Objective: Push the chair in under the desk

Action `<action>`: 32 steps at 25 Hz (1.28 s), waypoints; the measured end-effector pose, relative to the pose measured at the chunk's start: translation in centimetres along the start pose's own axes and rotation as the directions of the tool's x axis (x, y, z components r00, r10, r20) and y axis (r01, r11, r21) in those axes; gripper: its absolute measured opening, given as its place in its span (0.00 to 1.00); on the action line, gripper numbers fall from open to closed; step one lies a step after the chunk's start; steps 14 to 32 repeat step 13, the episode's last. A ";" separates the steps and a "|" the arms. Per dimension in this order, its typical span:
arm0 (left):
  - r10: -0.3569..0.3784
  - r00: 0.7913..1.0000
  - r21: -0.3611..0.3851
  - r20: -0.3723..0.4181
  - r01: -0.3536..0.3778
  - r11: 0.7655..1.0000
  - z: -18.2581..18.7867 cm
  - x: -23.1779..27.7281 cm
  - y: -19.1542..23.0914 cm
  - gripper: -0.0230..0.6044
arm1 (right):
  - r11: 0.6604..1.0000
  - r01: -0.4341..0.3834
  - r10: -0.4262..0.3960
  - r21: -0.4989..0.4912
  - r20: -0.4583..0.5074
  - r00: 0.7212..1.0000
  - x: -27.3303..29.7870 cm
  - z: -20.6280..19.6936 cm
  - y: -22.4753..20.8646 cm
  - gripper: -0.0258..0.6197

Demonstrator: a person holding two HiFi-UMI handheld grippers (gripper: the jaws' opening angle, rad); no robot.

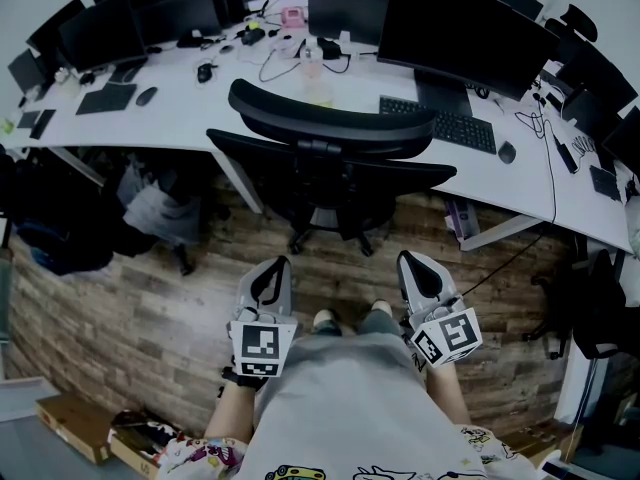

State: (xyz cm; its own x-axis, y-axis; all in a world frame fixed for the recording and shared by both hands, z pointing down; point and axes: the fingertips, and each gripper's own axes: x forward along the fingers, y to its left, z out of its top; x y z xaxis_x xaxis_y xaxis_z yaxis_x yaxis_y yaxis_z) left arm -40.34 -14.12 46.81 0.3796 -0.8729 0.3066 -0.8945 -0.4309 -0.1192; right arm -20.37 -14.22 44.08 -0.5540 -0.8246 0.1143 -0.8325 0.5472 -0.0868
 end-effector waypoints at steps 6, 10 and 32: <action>-0.017 1.000 0.066 0.005 0.017 0.998 0.2 -0.2 0.1 0.05 | 1.000 -0.005 0.005 -0.001 -0.004 1.000 0.0 -0.1 0.0 0.04; -0.026 1.000 0.093 0.008 0.025 0.995 0.3 0.0 0.4 0.05 | 1.000 -0.004 0.004 -0.005 -0.005 1.000 0.0 -0.1 -0.1 0.04; -0.037 0.999 0.106 0.013 0.036 0.994 0.6 0.3 0.6 0.05 | 1.000 0.000 0.000 -0.008 0.002 1.000 0.1 0.0 -0.3 0.04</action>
